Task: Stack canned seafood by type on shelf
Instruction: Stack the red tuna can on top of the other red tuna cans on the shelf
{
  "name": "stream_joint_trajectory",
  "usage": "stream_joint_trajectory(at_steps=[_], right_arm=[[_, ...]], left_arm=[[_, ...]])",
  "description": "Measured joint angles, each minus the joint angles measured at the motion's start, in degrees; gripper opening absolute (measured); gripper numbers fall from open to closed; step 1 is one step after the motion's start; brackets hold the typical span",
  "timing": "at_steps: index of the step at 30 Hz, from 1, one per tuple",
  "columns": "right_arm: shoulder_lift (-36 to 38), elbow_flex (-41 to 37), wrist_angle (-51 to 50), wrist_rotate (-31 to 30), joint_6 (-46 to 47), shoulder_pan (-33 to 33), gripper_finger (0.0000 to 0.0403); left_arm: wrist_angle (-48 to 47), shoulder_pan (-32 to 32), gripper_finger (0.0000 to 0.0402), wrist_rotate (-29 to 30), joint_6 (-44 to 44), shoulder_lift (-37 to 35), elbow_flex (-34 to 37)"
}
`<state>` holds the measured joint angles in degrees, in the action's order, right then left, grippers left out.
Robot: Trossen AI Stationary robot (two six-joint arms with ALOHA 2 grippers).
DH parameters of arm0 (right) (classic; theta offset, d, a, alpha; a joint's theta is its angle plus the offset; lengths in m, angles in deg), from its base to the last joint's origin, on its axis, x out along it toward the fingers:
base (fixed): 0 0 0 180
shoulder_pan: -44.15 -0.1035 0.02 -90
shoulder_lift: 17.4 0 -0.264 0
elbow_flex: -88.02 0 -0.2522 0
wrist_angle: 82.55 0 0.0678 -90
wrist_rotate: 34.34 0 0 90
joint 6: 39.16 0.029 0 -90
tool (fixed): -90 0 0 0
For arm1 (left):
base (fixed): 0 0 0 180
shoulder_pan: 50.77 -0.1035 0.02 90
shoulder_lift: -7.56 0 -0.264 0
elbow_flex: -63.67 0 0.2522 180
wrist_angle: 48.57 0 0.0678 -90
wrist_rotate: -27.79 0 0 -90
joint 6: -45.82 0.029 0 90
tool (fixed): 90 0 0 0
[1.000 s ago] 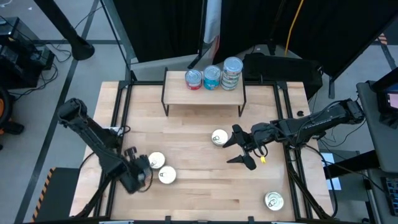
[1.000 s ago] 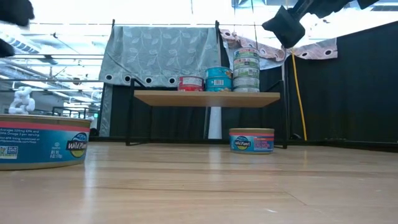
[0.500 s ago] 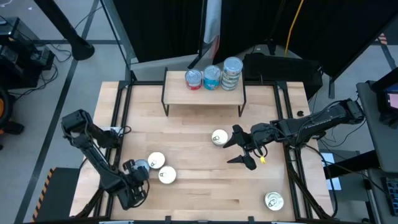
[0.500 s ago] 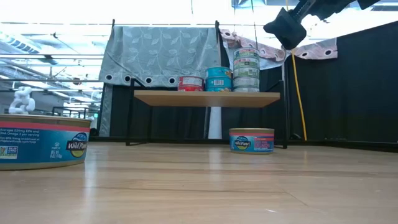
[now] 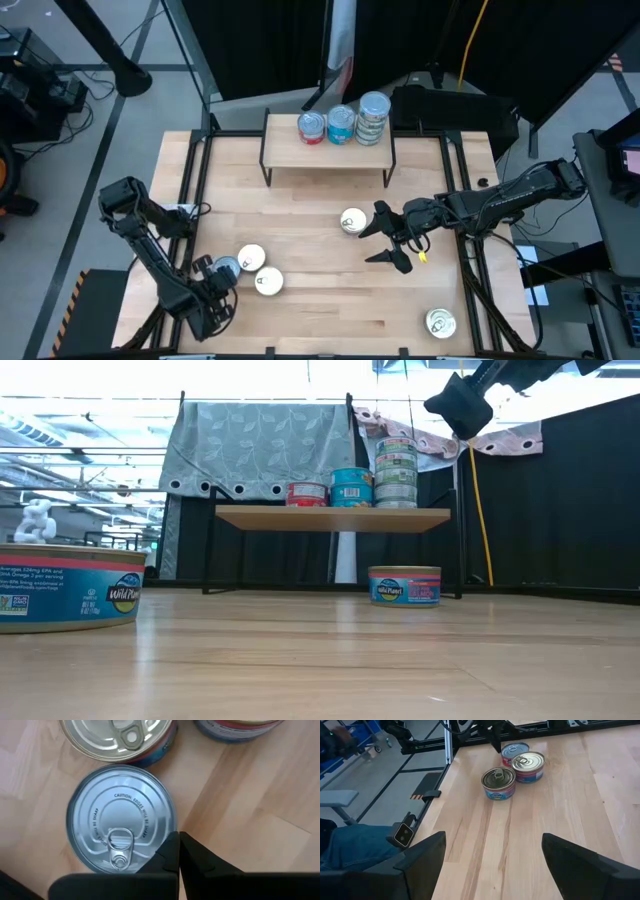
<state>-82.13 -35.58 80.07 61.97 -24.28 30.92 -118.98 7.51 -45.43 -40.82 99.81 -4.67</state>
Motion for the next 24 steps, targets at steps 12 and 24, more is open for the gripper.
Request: stream_joint_trajectory(at_steps=[12, 24], right_arm=[[0.00, 0.00, -1.34, -0.01, -0.13, 0.00, 0.0320], [0.00, 0.00, -1.42, -0.01, -0.37, 0.00, 0.0320]], left_arm=[[1.59, 0.04, 0.0004, 1.19, 0.12, 3.15, 0.52], [9.48, 2.09, 0.0003, 0.48, -1.40, 8.88, 0.28]])
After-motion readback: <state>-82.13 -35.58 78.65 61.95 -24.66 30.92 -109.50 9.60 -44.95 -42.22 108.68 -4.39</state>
